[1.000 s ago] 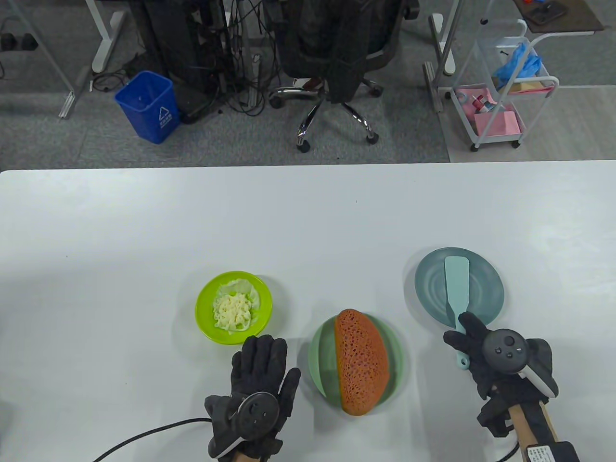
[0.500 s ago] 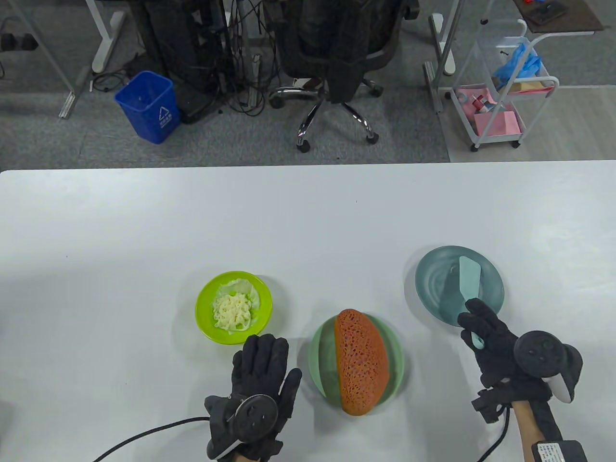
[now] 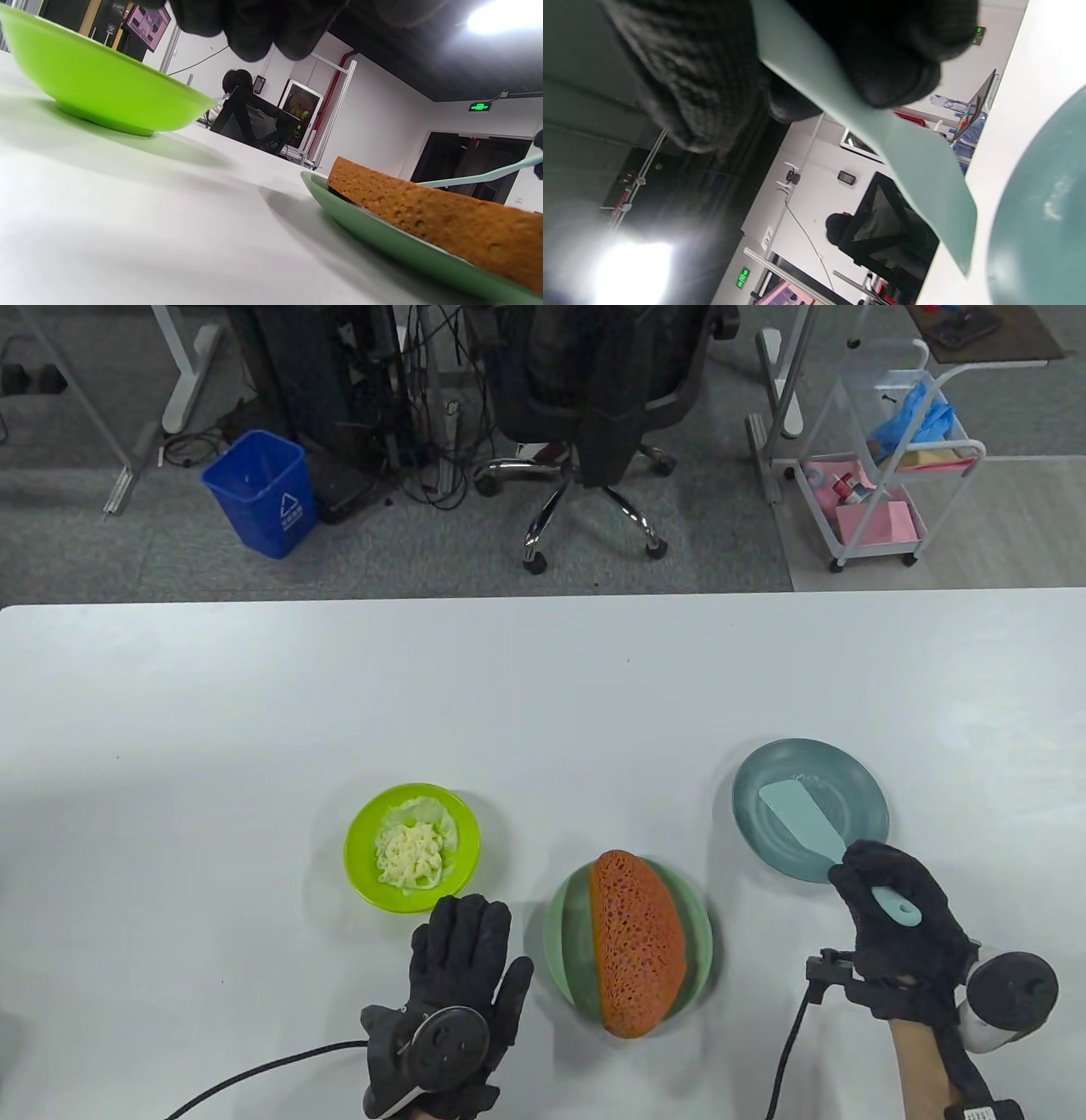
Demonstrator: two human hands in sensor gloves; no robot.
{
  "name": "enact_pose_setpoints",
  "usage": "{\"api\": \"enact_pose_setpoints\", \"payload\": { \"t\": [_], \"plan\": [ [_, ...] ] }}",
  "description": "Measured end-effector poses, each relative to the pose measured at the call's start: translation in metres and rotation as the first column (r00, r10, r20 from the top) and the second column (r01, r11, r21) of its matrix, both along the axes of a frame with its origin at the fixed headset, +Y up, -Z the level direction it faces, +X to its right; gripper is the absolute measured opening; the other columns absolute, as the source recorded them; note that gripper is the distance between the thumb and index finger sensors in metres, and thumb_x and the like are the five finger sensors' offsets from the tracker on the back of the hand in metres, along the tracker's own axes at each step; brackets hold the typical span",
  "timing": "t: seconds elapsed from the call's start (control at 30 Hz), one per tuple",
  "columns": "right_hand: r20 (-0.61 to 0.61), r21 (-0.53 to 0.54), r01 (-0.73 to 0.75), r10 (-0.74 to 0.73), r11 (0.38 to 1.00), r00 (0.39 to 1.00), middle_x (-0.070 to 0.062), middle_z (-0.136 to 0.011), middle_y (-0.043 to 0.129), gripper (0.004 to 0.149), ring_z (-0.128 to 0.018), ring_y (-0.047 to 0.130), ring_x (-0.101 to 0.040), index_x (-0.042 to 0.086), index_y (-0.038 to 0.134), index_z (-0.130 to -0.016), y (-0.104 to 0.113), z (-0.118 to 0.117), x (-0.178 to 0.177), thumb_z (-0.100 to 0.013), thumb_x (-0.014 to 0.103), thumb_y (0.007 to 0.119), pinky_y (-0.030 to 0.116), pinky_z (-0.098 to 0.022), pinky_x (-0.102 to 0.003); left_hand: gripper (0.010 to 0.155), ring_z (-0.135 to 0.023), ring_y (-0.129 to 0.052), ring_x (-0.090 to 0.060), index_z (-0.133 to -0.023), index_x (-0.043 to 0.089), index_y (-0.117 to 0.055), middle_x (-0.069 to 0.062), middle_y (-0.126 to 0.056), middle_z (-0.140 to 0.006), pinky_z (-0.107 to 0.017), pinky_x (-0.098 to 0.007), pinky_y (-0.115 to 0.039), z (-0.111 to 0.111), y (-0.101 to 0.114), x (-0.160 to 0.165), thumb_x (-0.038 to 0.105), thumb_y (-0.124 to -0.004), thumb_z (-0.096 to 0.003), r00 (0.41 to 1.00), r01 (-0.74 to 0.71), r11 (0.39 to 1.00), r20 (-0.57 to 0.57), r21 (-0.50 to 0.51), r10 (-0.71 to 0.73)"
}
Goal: Dip dessert spatula into salad dressing and spread onto bread slice
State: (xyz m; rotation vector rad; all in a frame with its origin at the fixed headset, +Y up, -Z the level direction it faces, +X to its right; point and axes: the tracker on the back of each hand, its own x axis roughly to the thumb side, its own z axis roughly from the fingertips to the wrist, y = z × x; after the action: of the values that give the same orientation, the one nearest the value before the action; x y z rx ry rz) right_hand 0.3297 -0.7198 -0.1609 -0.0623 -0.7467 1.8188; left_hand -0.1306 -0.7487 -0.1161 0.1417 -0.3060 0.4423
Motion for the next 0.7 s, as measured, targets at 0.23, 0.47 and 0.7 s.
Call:
{"api": "enact_pose_setpoints", "payload": {
  "t": [0.23,0.47,0.7],
  "plan": [
    [-0.098,0.002,0.132,-0.132,0.991,0.986,-0.004,-0.088,0.080,0.038,-0.063,0.096,-0.032,0.030,0.073,-0.084,0.001,0.001,-0.015,-0.050,0.035,0.091,0.082,-0.051,-0.042,0.070,-0.106,-0.052,-0.057,-0.116,0.007,-0.058,-0.025,-0.054,-0.118,-0.072,-0.070,-0.046,0.000,-0.004,0.000,0.053,-0.052,-0.0636,0.999,0.033,0.999,-0.006,-0.006,-0.033],
    [-0.210,-0.038,0.273,-0.275,0.961,0.938,-0.010,-0.087,0.083,0.037,-0.064,0.104,-0.032,0.024,0.078,-0.084,-0.016,0.001,-0.022,-0.052,0.040,0.088,0.091,-0.049,-0.042,0.070,-0.106,-0.053,-0.057,-0.116,0.007,-0.058,-0.026,-0.055,-0.118,-0.072,-0.070,-0.047,0.000,-0.004,0.000,0.053,-0.052,-0.0635,0.999,0.043,0.999,-0.011,-0.003,-0.043],
    [-0.244,-0.066,0.263,-0.271,0.962,0.931,-0.010,-0.087,0.083,0.038,-0.064,0.105,-0.032,0.024,0.078,-0.083,-0.024,0.003,-0.024,-0.052,0.043,0.086,0.092,-0.047,-0.041,0.069,-0.105,-0.055,-0.058,-0.116,0.007,-0.059,-0.026,-0.055,-0.117,-0.072,-0.070,-0.048,0.001,-0.003,-0.001,0.053,-0.052,-0.0635,0.999,0.039,0.999,-0.014,0.007,-0.039]
  ]
}}
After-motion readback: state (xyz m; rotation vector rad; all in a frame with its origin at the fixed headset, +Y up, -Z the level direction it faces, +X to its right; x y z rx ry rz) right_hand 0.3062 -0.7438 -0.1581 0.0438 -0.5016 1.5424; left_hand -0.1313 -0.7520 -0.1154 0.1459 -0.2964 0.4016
